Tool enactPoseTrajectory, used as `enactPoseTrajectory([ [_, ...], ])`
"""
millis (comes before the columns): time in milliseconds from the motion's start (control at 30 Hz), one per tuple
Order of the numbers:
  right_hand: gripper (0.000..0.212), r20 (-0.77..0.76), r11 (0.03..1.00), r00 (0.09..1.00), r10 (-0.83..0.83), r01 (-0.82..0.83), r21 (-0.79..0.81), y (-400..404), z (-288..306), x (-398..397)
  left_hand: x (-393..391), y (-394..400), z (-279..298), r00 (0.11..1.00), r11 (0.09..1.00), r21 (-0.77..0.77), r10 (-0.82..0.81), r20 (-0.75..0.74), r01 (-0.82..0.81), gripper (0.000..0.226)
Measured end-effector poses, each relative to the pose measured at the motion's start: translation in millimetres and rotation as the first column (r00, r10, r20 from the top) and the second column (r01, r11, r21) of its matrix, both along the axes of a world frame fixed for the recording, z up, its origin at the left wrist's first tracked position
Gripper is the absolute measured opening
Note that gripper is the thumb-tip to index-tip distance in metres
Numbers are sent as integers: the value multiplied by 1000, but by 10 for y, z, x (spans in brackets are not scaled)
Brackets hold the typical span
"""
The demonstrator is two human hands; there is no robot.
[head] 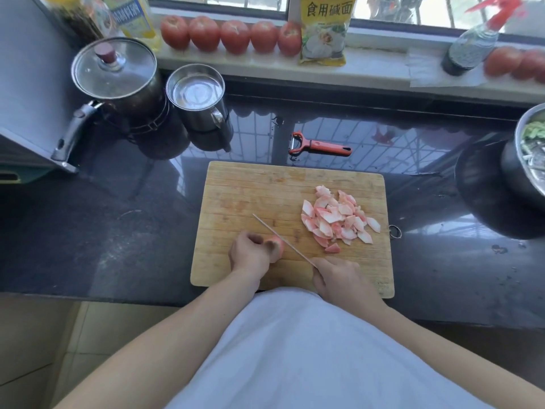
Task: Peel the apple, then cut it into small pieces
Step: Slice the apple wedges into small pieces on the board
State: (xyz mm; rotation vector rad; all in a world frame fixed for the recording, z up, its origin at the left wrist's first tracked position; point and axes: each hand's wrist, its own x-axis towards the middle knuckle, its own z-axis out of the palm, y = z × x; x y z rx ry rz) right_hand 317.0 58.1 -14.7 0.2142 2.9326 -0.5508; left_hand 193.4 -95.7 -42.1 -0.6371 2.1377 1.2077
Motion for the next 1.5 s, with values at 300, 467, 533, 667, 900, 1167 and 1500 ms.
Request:
enactPoseTrajectory([
  [300, 32, 62, 996, 996, 63, -67, 61, 54, -12, 138, 22, -4, 20, 1000, 999, 45, 1, 8, -1, 32],
  [467, 15, 60, 991, 994, 88, -93, 97, 14, 72, 99, 24, 17, 121, 998, 999, 52, -9, 58, 6, 35],
  [533, 23, 47, 987, 994, 98, -103, 120, 18, 78, 76, 23, 22, 136, 998, 998, 56, 11, 66, -15, 31],
  [667, 29, 23, 977, 993, 117, -119, 175, 17, 105, 60, 13, 28, 110, 998, 999, 43, 1, 69, -4, 31],
  [900, 19, 145, 975, 985, 95, -122, 188, -19, 35, -29, 14, 11, 51, 999, 999, 48, 12, 32, -13, 37],
  [1167, 11, 56, 991, 996, 65, -71, 114, -43, -42, -35, 24, 39, 105, 1000, 1000, 9, 16, 9, -16, 40],
  [1500, 31, 59, 982, 991, 120, -127, 143, 35, 97, 102, -8, 74, 110, 991, 994, 76, 73, 110, -82, 21],
])
